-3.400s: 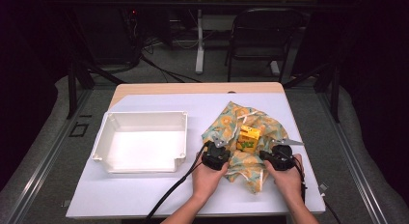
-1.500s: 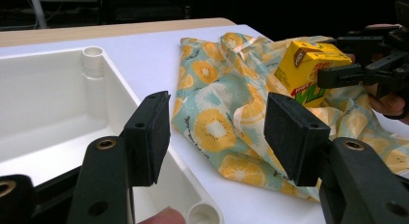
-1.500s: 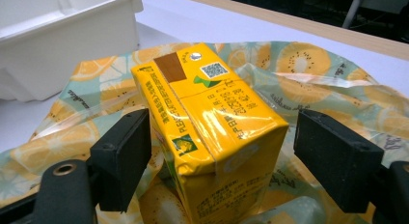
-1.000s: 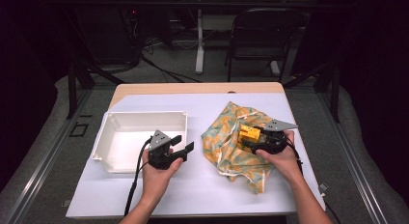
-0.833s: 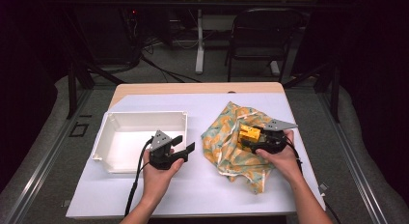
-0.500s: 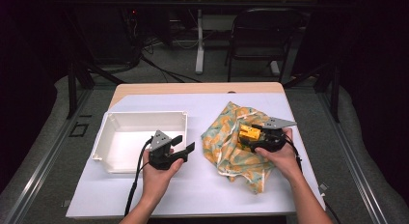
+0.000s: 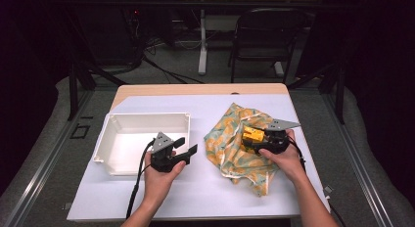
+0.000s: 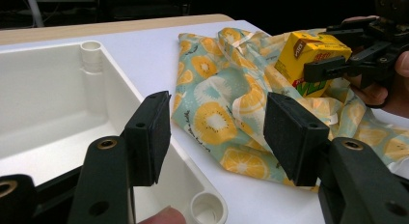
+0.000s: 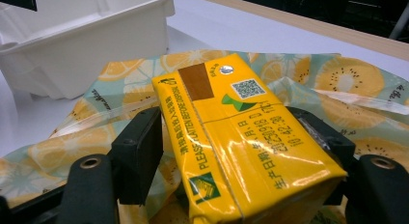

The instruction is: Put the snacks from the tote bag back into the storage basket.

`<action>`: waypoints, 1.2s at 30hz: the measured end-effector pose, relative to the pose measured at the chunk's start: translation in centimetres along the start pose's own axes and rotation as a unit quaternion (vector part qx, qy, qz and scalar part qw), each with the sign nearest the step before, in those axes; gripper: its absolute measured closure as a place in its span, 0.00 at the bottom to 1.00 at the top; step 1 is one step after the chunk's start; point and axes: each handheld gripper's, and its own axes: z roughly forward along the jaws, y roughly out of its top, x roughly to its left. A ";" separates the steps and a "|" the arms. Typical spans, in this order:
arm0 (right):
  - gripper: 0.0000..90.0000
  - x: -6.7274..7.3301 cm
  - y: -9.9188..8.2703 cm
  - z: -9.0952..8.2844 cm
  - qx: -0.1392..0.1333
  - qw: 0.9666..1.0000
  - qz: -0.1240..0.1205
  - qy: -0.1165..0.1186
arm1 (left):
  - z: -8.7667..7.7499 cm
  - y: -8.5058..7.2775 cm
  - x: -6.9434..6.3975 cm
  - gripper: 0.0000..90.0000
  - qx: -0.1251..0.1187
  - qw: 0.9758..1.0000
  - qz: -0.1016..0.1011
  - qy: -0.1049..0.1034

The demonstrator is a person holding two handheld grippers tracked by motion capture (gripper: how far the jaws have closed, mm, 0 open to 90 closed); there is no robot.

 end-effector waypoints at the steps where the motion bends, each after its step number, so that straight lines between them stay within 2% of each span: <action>1: 0.35 0.0 0.0 0.0 -0.001 1.000 0.000 0.000 | 0.0 0.0 0.0 0.48 0.000 1.000 0.000 0.000; 8: 0.41 0.1 -0.1 -0.1 -0.001 1.000 -0.007 0.001 | 0.0 0.0 -0.1 0.48 0.000 1.000 0.002 0.000; 12: 0.52 0.1 -0.1 -0.4 0.004 1.000 -0.007 -0.001 | 0.0 0.0 -0.1 0.48 0.000 1.000 0.002 -0.001; 21: 0.53 0.6 -0.1 -0.5 0.007 1.000 -0.004 -0.016 | 0.1 -0.1 -0.2 0.48 0.006 1.000 0.007 0.000; 27: 0.55 1.0 0.1 -0.7 0.020 0.999 -0.011 -0.029 | 0.1 -0.1 -0.2 0.45 0.007 1.000 0.010 0.003; 33: 0.56 1.2 0.2 -0.8 0.021 0.999 0.003 -0.038 | 0.0 -0.1 0.0 0.43 -0.002 1.000 0.010 0.003; 36: 0.57 1.3 0.4 -1.0 0.027 0.999 0.000 -0.039 | 0.0 0.0 0.1 0.43 -0.005 1.000 0.010 0.002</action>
